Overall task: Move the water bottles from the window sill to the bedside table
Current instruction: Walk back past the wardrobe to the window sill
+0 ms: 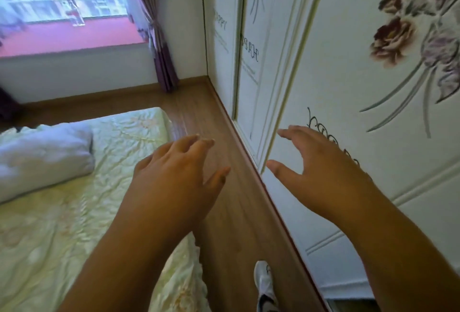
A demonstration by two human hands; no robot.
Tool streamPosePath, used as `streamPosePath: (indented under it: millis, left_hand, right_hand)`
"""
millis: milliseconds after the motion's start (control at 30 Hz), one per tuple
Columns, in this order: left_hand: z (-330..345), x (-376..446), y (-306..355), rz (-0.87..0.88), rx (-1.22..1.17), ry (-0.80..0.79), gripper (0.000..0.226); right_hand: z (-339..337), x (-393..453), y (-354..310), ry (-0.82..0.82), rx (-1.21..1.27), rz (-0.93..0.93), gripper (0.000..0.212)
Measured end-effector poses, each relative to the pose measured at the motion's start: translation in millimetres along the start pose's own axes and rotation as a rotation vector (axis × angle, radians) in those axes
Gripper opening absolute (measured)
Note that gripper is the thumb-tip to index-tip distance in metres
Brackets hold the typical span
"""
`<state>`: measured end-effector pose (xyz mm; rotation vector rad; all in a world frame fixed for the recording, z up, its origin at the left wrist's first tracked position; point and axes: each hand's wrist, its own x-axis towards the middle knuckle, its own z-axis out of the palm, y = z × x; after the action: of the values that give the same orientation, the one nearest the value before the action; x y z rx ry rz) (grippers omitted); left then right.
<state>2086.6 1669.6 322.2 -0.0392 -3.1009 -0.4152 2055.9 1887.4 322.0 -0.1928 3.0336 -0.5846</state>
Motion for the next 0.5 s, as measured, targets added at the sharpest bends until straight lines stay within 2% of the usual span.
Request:
streamPosePath:
  millis: [500]
  left_hand:
    - [-10.7,173.0,71.3,-0.211,0.059,0.069,0.066]
  right_hand:
    - [-37.7,211.5,55.6,-0.036,0.074,-0.265,0.064]
